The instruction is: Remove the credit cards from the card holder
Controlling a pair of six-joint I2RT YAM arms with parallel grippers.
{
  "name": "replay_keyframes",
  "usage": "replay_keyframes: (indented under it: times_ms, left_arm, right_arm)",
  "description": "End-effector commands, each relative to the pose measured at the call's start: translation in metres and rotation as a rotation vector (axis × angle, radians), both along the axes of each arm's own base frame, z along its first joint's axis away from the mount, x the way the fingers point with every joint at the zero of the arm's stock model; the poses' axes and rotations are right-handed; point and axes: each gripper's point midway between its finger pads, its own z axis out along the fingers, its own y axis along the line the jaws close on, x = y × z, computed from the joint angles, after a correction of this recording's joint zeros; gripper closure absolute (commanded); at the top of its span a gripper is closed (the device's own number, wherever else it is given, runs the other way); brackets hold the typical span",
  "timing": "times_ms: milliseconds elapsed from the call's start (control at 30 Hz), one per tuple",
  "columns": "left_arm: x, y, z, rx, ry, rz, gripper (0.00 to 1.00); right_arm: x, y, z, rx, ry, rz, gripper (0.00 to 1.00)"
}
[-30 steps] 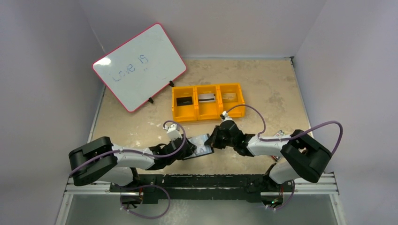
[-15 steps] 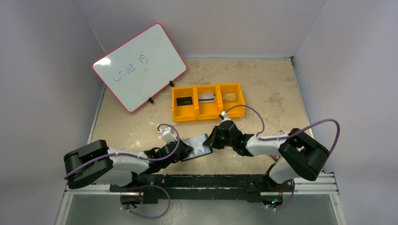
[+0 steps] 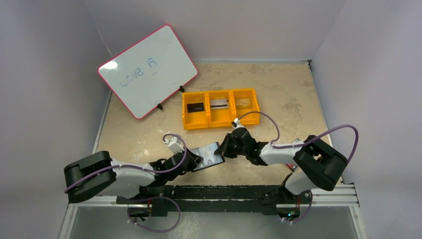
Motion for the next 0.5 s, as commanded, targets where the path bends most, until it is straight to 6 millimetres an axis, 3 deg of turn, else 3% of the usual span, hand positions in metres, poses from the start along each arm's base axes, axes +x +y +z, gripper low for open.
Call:
replay_keyframes:
  times_ms: [0,267,467]
  left_arm:
    - [0.001,0.021,-0.016,0.083,0.009,0.044,1.0]
    - [0.0,0.036,-0.017,0.129,0.011,0.072,1.0]
    - [-0.001,0.038,-0.015,0.142,0.004,0.067,1.0]
  right_arm:
    - [-0.014,-0.024,-0.034,-0.142,0.075,-0.012,0.92]
    - [-0.012,-0.023,-0.032,-0.14,0.07,-0.018,0.92]
    - [-0.004,-0.019,-0.019,-0.132,0.026,-0.011,0.92]
